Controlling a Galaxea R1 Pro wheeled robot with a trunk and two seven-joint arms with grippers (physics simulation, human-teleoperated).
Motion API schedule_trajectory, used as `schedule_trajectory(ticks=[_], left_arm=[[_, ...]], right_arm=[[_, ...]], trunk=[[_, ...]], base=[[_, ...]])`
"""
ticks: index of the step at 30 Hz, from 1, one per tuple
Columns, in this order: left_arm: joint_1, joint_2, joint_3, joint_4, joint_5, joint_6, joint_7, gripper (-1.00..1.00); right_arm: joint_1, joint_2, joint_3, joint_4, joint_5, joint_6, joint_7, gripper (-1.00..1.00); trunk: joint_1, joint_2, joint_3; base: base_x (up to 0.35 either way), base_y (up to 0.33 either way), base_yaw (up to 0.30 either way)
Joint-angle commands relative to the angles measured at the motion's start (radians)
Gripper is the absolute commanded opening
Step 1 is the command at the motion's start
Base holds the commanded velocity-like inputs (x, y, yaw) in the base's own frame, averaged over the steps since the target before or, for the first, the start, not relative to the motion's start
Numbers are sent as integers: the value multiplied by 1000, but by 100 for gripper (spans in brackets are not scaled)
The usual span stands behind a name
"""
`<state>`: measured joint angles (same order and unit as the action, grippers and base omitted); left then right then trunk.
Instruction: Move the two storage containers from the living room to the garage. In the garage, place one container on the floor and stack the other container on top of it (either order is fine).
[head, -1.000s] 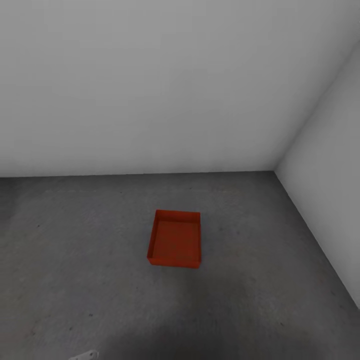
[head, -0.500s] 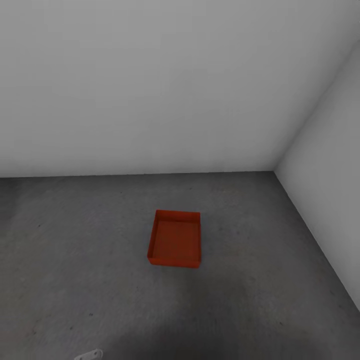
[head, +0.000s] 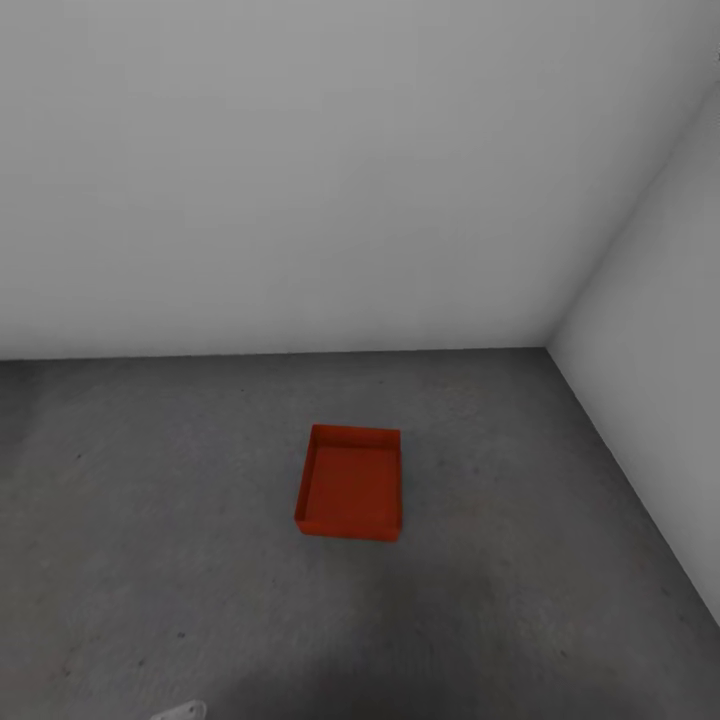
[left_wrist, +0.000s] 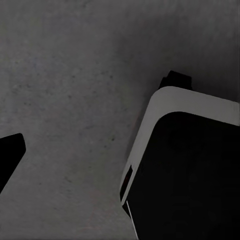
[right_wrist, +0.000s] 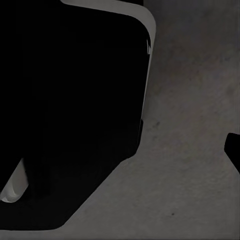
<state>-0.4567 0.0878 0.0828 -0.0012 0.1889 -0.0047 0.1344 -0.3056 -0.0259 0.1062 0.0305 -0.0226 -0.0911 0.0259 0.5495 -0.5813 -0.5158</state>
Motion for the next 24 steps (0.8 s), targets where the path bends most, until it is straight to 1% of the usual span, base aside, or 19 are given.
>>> schedule_trajectory(ticks=[1, 5, 9, 20, 24], left_arm=[[5, 0, 7, 0, 0, -1, 1, 100], [23, -2, 7, 0, -1, -3, 1, 100], [31, -11, 7, 0, 0, -4, 1, 100], [33, -14, 7, -1, 0, -5, 3, 100], [33, -14, 6, -3, -6, -7, 4, 100]], right_arm=[[-1, 0, 7, 3, -3, -6, 3, 100], [-1, 1, 7, 3, -3, -6, 3, 100], [-1, 1, 7, 3, -2, -6, 3, 100], [-1, 3, 7, 3, -2, -6, 3, 100], [-1, 3, 7, 3, -2, -6, 3, 100]], trunk=[[0, -1, 1], [0, -1, 7], [0, -1, 13], [0, -1, 31], [0, -1, 37]], base=[[0, 0, 0], [0, 0, 0], [0, 0, 0], [0, 0, 0], [0, 0, 0]])
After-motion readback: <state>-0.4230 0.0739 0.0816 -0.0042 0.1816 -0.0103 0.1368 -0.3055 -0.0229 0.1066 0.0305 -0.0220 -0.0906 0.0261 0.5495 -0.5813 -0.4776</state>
